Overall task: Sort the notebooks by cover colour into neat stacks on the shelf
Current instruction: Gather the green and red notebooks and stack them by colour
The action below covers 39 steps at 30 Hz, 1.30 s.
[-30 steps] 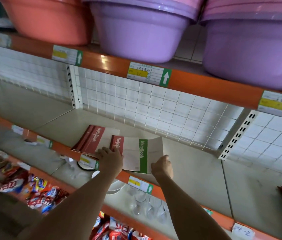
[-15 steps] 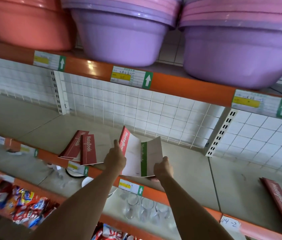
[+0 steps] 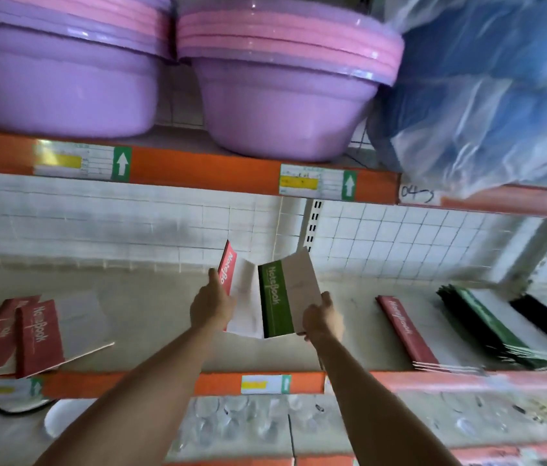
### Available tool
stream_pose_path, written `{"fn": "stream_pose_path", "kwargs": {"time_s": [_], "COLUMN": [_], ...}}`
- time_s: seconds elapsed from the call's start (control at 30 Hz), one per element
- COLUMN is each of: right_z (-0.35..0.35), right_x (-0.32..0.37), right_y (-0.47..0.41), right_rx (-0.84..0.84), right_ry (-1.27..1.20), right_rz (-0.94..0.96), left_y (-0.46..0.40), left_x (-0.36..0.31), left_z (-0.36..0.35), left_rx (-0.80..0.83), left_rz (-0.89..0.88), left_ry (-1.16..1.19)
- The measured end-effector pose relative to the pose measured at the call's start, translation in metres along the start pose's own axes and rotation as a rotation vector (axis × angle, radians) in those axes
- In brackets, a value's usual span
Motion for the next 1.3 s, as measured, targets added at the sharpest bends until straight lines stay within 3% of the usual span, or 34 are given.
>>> {"fn": "stream_pose_path", "kwargs": {"time_s": [0.33, 0.6, 0.77, 0.87, 1.07, 1.2, 1.3], "right_z": [0.145, 0.237, 0.276, 0.282, 0.283, 0.303, 0.327], "right_x": [-0.079, -0.132, -0.161, -0.182, -0.234, -0.225, -0.217], "right_y": [-0.032, -0.068, -0.098, -0.121, -0.171, -0.171, -0.168], "right_rx": [-0.28, -0.388, -0.357, -0.314, -0.225, -0.167, -0.152], "right_ry": [0.003, 0.052, 0.06, 0.001, -0.126, -0.155, -0.12], "right_rz": [-0.105, -0.175, -0.173, -0.159, -0.123, -0.087, -0.05], "left_y": [0.051, 0.108, 0.138, 0.149, 0.167, 0.177, 0.186], "left_x": [-0.138, -0.236, -0.272, -0.281, -0.286, -0.295, -0.31], "left_z": [-0.08, -0.155, -0.194, -0.213, -0.24, -0.25, -0.251], "left_rx": [0.151, 0.288, 0.307, 0.3, 0.261, 0.212, 0.078], "left_rz": [-0.248, -0.173, -0.079, -0.051, -0.089, -0.091, -0.131], "left_ry": [0.117, 0.135, 0.084, -0.008, -0.504, -0.626, -0.686]}}
Point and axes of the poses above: each hand's wrist, its own y-axis away from the middle knuckle, its own z-axis out of the back of the hand, x = y × z, the point moved 2 cm from there along -y, towards the middle knuckle, and after that the axes turned 8 degrees about z, right-handed, at the moved point
